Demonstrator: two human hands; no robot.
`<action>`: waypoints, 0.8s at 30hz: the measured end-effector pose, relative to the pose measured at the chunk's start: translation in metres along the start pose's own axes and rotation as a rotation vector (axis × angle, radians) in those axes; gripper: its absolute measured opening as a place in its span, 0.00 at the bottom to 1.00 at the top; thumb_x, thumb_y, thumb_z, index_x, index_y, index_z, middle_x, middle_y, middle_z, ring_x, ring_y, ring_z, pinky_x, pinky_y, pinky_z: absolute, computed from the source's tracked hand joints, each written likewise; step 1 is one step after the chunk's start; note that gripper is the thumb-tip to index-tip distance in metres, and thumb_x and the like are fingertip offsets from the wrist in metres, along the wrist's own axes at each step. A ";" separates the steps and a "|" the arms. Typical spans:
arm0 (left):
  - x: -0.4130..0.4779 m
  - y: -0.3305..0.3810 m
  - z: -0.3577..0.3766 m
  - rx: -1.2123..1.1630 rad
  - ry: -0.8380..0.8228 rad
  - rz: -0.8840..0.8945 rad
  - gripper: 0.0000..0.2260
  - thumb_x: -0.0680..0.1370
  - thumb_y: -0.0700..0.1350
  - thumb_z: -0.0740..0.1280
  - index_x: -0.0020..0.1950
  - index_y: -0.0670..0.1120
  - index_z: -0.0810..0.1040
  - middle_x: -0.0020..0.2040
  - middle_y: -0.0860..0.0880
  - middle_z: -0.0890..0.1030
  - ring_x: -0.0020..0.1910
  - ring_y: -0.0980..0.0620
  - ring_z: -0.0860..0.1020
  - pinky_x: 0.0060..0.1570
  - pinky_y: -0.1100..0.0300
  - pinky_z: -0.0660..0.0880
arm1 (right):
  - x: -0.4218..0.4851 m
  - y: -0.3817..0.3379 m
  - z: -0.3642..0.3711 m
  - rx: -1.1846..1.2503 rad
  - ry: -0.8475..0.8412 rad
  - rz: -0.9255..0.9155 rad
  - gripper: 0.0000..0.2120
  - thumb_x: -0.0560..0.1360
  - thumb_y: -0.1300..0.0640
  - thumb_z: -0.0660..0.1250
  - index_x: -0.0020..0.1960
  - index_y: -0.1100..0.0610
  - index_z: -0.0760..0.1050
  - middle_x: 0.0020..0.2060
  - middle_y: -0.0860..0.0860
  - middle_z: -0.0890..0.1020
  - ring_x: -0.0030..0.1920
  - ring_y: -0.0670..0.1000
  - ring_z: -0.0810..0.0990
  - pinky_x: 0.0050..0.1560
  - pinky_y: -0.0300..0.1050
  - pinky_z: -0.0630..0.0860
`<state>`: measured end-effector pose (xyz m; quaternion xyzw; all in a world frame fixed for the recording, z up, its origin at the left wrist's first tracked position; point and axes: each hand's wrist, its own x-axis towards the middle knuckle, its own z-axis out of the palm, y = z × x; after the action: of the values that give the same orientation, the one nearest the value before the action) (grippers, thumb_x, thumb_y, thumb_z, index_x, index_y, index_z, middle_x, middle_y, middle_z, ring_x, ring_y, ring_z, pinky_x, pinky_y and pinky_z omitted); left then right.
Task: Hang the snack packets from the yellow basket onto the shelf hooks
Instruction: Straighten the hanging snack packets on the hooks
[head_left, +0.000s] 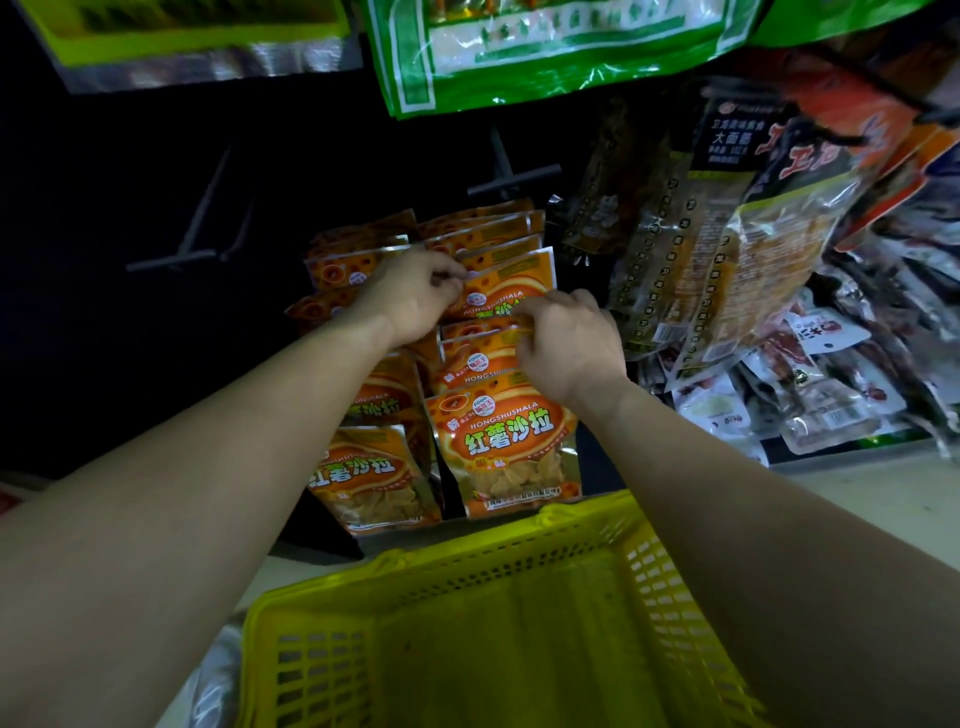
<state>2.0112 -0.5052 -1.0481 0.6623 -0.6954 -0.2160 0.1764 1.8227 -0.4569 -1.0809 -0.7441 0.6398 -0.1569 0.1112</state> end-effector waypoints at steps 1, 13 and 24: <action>-0.005 0.000 -0.002 -0.015 -0.013 0.007 0.13 0.81 0.51 0.66 0.65 0.53 0.79 0.61 0.51 0.81 0.61 0.50 0.78 0.60 0.57 0.74 | -0.003 0.000 -0.003 0.004 0.012 -0.008 0.18 0.77 0.52 0.63 0.66 0.49 0.75 0.61 0.52 0.78 0.62 0.58 0.71 0.60 0.57 0.71; -0.069 0.007 0.001 0.238 -0.045 0.142 0.30 0.77 0.61 0.67 0.77 0.59 0.63 0.77 0.54 0.65 0.75 0.47 0.63 0.70 0.48 0.64 | -0.061 0.015 -0.021 -0.077 0.010 -0.166 0.38 0.72 0.29 0.55 0.73 0.52 0.62 0.66 0.53 0.70 0.65 0.58 0.69 0.63 0.59 0.70; -0.042 -0.005 0.008 0.268 -0.060 0.121 0.31 0.75 0.59 0.71 0.76 0.59 0.65 0.79 0.54 0.62 0.76 0.45 0.63 0.71 0.49 0.64 | -0.070 -0.004 0.012 0.022 -0.101 0.025 0.41 0.68 0.34 0.71 0.72 0.48 0.57 0.65 0.53 0.64 0.61 0.60 0.72 0.51 0.57 0.77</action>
<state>2.0139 -0.4625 -1.0559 0.6300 -0.7617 -0.1296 0.0784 1.8221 -0.3877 -1.0972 -0.7417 0.6409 -0.1248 0.1534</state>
